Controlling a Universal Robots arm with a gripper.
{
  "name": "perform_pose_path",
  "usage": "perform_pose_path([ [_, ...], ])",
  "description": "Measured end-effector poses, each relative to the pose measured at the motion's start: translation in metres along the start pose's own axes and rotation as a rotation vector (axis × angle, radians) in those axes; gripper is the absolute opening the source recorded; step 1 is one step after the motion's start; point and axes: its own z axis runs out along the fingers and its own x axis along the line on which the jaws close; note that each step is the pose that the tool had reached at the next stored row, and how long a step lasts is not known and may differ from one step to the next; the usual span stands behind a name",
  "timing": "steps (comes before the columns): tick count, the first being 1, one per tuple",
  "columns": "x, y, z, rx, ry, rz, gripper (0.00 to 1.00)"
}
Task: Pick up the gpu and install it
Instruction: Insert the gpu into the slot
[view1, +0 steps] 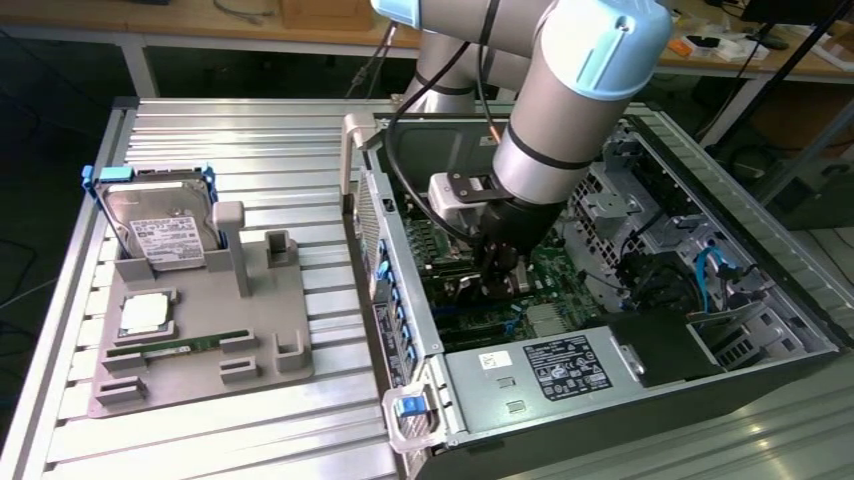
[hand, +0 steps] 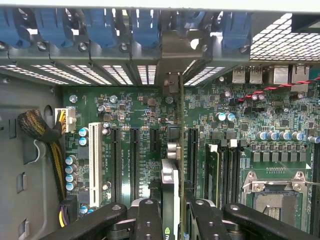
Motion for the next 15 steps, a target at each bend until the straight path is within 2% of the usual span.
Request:
perform_pose_path([
  [15, -0.0004, 0.0001, 0.0022, 0.0002, -0.0005, -0.002, 0.27],
])
